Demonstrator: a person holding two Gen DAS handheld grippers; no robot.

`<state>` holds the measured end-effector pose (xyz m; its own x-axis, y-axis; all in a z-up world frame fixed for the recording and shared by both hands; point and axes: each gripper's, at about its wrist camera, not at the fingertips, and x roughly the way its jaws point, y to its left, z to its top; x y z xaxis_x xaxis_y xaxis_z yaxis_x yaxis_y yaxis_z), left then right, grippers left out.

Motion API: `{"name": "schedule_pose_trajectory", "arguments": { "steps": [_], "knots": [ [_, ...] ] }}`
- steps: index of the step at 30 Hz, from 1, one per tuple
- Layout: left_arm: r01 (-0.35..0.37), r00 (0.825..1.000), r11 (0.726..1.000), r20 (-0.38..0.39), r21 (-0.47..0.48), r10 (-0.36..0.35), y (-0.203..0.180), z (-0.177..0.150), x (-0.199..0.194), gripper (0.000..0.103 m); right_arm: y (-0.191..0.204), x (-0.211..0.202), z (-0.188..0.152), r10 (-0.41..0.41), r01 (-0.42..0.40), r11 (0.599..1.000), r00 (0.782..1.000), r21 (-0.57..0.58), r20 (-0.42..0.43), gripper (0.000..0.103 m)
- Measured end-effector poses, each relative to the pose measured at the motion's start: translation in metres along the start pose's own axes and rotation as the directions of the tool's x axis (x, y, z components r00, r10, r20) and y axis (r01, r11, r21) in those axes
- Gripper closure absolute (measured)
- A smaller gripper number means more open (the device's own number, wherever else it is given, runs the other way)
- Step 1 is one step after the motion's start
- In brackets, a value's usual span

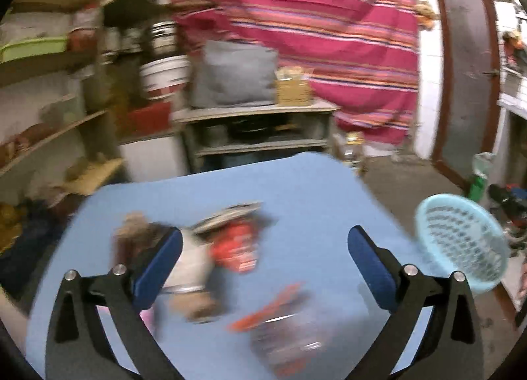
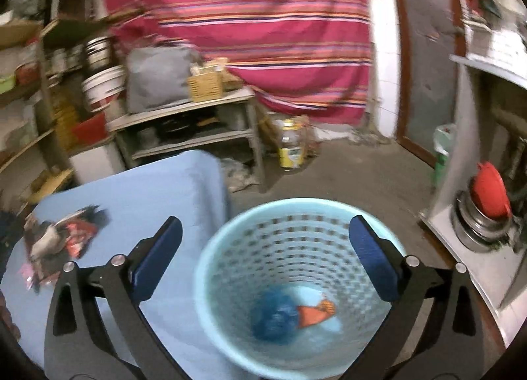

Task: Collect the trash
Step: 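Grasp the clear plastic bag with the right tool while the left tool grasps the pink wrapper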

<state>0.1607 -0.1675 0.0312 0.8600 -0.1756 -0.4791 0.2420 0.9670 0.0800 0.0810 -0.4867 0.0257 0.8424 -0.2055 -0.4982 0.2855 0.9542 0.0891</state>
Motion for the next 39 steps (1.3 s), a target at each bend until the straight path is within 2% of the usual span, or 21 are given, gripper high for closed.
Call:
{"name": "schedule_pose_trajectory", "arguments": {
  "steps": [3, 7, 10, 14, 19, 24, 27, 31, 33, 35, 36, 38, 39],
  "knots": [
    [-0.062, 0.998, 0.998, -0.032, -0.027, 0.061, 0.048, -0.015, -0.001, 0.005, 0.042, -0.001, -0.009, 0.056, -0.057, 0.996, 0.998, -0.068, -0.004, 0.004],
    [-0.164, 0.985, 0.986, -0.061, -0.033, 0.162, 0.108, -0.039, -0.002, 0.005, 0.099, 0.002, -0.025, 0.157, -0.16, 0.979, 0.987, -0.123, -0.034, 0.004],
    [-0.183, 0.98, 0.982, -0.086, -0.046, 0.178, 0.14, -0.056, -0.002, 0.005, 0.138, 0.005, -0.038, 0.208, -0.217, 0.961, 0.976, -0.172, -0.067, 0.004],
    [-0.183, 0.978, 0.981, -0.111, -0.07, 0.174, 0.165, -0.069, 0.002, 0.005, 0.18, 0.011, -0.061, 0.268, -0.291, 0.936, 0.954, -0.196, -0.134, 0.004],
    [-0.176, 0.977, 0.983, -0.133, -0.058, 0.167, 0.182, -0.076, 0.005, 0.005, 0.216, 0.029, -0.083, 0.27, -0.317, 0.918, 0.94, -0.237, -0.209, 0.004],
    [-0.133, 0.974, 0.98, -0.205, -0.148, 0.101, 0.202, -0.086, 0.017, 0.005, 0.228, 0.048, -0.092, 0.255, -0.318, 0.915, 0.933, -0.247, -0.255, 0.004],
    [-0.14, 0.964, 0.977, -0.246, -0.16, 0.098, 0.207, -0.091, 0.029, 0.005, 0.234, 0.055, -0.095, 0.249, -0.32, 0.91, 0.931, -0.265, -0.269, 0.004],
    [-0.134, 0.964, 0.975, -0.251, -0.177, 0.087, 0.21, -0.093, 0.039, 0.005, 0.239, 0.058, -0.097, 0.246, -0.323, 0.901, 0.93, -0.289, -0.272, 0.005],
    [-0.116, 0.961, 0.976, -0.269, -0.185, 0.063, 0.211, -0.093, 0.047, 0.005, 0.242, 0.06, -0.097, 0.258, -0.34, 0.894, 0.923, -0.293, -0.284, 0.01],
    [-0.097, 0.957, 0.977, -0.287, -0.188, 0.04, 0.211, -0.092, 0.056, 0.005, 0.245, 0.065, -0.098, 0.273, -0.364, 0.886, 0.911, -0.288, -0.31, 0.03],
    [-0.093, 0.957, 0.977, -0.288, -0.193, 0.034, 0.212, -0.09, 0.059, 0.005, 0.246, 0.067, -0.098, 0.279, -0.373, 0.883, 0.905, -0.284, -0.322, 0.036],
    [-0.081, 0.957, 0.977, -0.288, -0.199, 0.021, 0.213, -0.088, 0.064, 0.005, 0.247, 0.069, -0.1, 0.296, -0.394, 0.877, 0.894, -0.275, -0.336, 0.053],
    [-0.076, 0.958, 0.976, -0.287, -0.202, 0.015, 0.214, -0.086, 0.066, 0.005, 0.248, 0.07, -0.101, 0.302, -0.401, 0.874, 0.891, -0.275, -0.34, 0.057]
  ]
}}
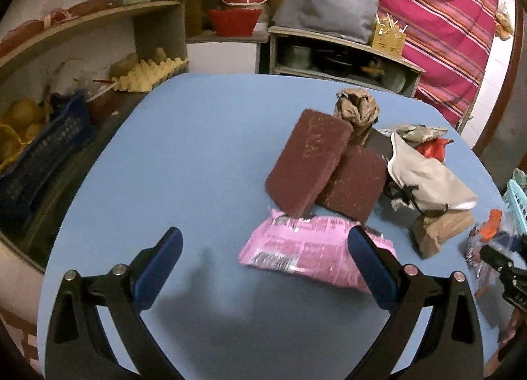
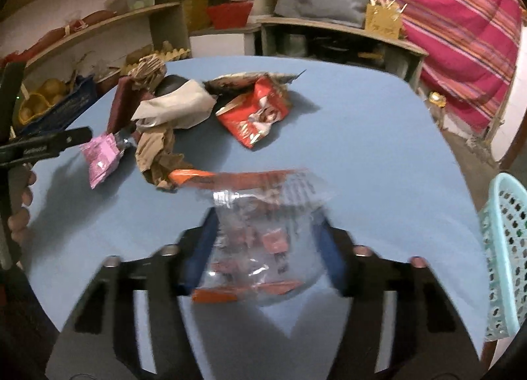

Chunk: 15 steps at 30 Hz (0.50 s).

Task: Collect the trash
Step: 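Grasp the clear plastic bag with the right tool while the left tool grasps the pink wrapper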

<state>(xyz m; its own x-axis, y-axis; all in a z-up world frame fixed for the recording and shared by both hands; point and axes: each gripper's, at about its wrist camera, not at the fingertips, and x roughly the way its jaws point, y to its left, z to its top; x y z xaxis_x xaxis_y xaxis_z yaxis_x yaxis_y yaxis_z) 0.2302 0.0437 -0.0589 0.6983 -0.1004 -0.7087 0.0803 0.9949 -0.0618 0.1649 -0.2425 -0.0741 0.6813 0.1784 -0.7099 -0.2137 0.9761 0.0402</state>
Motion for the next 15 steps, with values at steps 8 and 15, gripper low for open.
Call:
{"name": "schedule_pose_trajectory", "arguments": {
  "steps": [8, 15],
  "knots": [
    [0.021, 0.998, 1.0, -0.061, 0.019, -0.02, -0.001, 0.002, 0.021, 0.006, 0.008, 0.004, 0.003, 0.015, -0.015, 0.999, 1.0, -0.034, 0.0, 0.071],
    [0.047, 0.991, 0.999, -0.123, -0.003, -0.047, 0.004, 0.0, 0.04, 0.02, 0.007, 0.007, 0.005, 0.026, -0.026, 0.999, 1.0, -0.022, -0.003, 0.071]
  ]
}}
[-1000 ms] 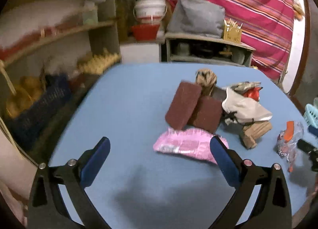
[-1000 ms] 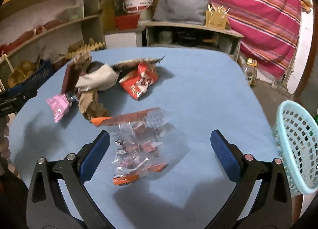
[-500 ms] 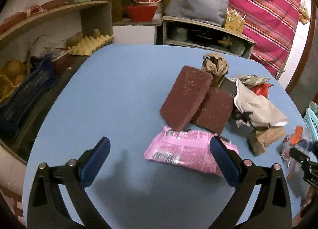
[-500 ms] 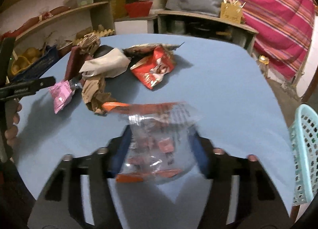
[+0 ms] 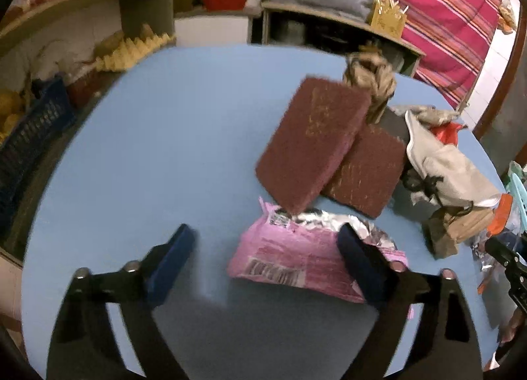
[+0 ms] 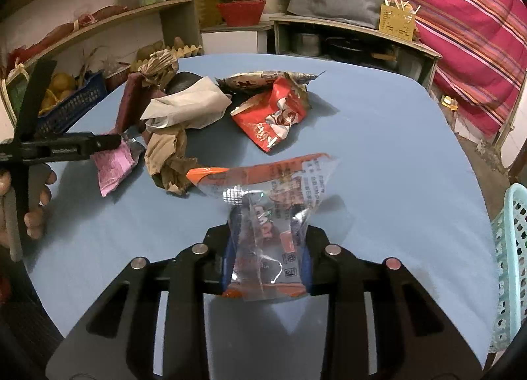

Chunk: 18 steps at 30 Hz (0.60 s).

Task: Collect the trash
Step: 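Grasp the clear plastic bag with the right tool while the left tool grasps the pink wrapper, then carry both wrappers over the basket and open both tools to drop them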

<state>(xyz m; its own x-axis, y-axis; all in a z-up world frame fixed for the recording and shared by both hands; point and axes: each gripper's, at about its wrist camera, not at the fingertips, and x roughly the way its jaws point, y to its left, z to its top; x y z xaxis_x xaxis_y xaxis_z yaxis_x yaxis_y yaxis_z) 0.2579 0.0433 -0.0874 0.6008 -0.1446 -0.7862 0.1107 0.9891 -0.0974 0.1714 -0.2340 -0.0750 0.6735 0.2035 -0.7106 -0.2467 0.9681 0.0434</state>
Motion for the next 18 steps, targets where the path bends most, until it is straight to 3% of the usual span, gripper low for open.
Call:
{"name": "schedule_pose_trajectory", "arguments": {
  "steps": [5, 7, 13, 18],
  "knots": [
    [0.001, 1.0, 0.999, 0.01, 0.047, -0.001, -0.01, -0.002, -0.001, 0.033, 0.0, 0.0, 0.0, 0.006, -0.006, 1.0, 1.0, 0.001, -0.002, 0.071],
    [-0.008, 1.0, 0.998, 0.014, 0.064, 0.007, -0.014, -0.003, -0.002, 0.046, 0.0, 0.0, 0.0, 0.004, -0.004, 1.0, 1.0, 0.0, -0.002, 0.071],
    [-0.012, 1.0, 0.997, 0.001, 0.071, 0.012, -0.016, -0.002, -0.002, 0.073, 0.0, 0.0, 0.0, 0.001, -0.001, 1.0, 1.0, -0.006, 0.0, 0.071],
    [0.012, 1.0, 0.998, -0.02, 0.06, -0.01, -0.012, -0.003, -0.007, 0.084, 0.003, -0.004, 0.001, -0.001, 0.001, 1.0, 1.0, -0.02, 0.007, 0.074]
  ]
}}
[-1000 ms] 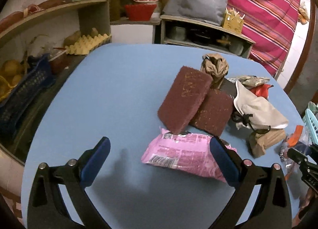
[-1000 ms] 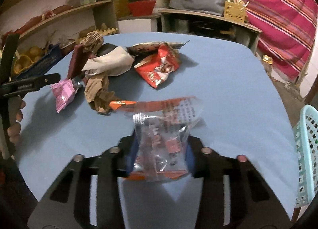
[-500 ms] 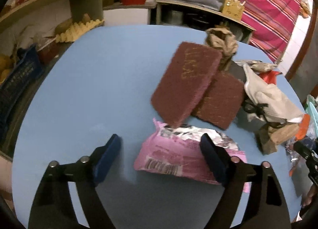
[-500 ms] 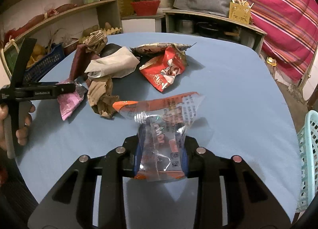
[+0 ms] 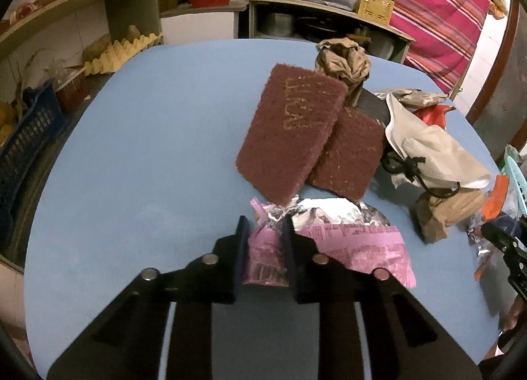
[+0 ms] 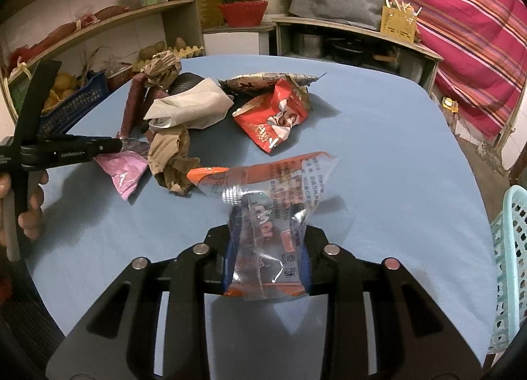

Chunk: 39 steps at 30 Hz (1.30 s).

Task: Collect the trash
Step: 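Carry both wrappers over the basket and open both tools to drop them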

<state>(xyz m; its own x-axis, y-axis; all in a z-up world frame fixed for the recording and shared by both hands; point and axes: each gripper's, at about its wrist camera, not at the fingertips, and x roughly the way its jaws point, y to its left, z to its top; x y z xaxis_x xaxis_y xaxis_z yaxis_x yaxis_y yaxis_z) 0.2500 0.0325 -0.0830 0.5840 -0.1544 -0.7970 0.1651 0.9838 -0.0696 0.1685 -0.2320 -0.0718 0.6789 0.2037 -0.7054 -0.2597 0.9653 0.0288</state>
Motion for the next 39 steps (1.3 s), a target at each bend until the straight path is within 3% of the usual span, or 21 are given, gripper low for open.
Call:
{"name": "schedule_pose_trajectory", "arguments": {
  "steps": [9, 18, 22, 31, 39],
  "knots": [
    [-0.044, 0.999, 0.999, 0.021, 0.019, 0.044, -0.005, -0.015, -0.015, 0.087, -0.006, -0.021, -0.004, 0.0, 0.0, 1.0, 0.999, 0.005, 0.033, 0.079],
    [-0.074, 0.992, 0.997, 0.106, -0.006, 0.074, -0.006, -0.015, -0.053, 0.089, -0.027, -0.054, -0.003, -0.035, 0.03, 0.998, 0.994, 0.054, 0.102, 0.079],
    [-0.09, 0.979, 0.996, 0.186, 0.021, 0.084, -0.022, -0.007, -0.08, 0.09, -0.038, -0.065, -0.002, -0.046, 0.036, 0.996, 0.991, 0.078, 0.127, 0.079],
    [-0.101, 0.958, 0.992, 0.274, 0.07, 0.078, -0.068, 0.018, -0.114, 0.092, -0.065, -0.097, 0.006, -0.063, 0.039, 0.991, 0.979, 0.125, 0.196, 0.079],
    [-0.068, 0.933, 0.994, 0.358, 0.09, 0.031, -0.128, 0.048, -0.138, 0.095, -0.136, -0.147, 0.018, -0.146, 0.08, 0.967, 0.952, 0.243, 0.267, 0.08]
  ]
}}
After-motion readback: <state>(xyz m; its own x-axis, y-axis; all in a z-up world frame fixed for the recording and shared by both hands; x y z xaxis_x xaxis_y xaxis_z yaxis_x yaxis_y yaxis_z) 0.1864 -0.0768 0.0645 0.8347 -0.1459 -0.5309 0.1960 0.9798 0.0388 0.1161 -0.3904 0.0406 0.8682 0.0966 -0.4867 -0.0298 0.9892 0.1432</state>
